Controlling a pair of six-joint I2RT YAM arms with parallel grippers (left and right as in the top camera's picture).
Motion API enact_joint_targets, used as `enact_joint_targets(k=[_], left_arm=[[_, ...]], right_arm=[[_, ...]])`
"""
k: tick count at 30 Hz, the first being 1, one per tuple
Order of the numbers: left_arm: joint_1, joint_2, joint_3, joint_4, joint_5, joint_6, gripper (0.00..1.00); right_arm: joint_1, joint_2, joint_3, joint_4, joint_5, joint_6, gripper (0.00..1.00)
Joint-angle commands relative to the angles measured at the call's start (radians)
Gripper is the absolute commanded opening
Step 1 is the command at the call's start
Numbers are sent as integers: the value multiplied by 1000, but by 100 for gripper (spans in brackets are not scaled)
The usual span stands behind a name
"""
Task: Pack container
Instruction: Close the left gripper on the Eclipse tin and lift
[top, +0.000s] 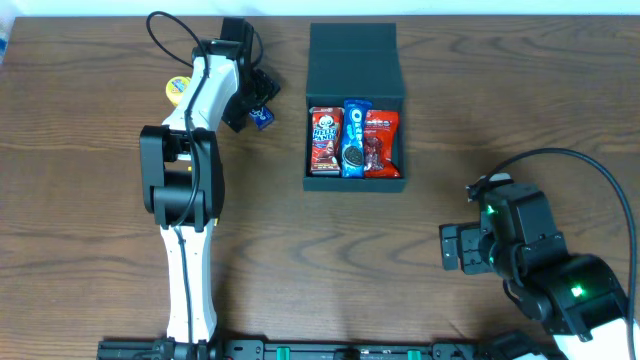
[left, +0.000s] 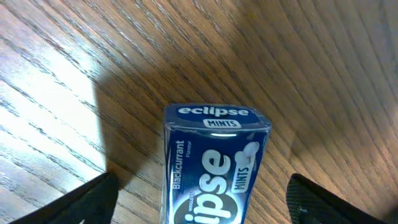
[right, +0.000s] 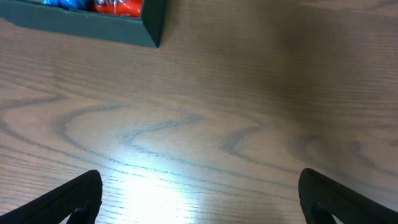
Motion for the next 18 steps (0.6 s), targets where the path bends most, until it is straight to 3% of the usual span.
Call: enact_joint_targets(k=[1, 14, 18], left_arm=[[0, 49, 10, -5, -6, 5, 84], [0, 49, 10, -17, -2, 5, 54], [0, 49, 10, -20, 3, 5, 39]], right_arm=[[-6, -2, 1, -2, -1, 11, 99], [-6, -2, 1, -2, -1, 11, 99], [-6, -2, 1, -2, -1, 11, 99]])
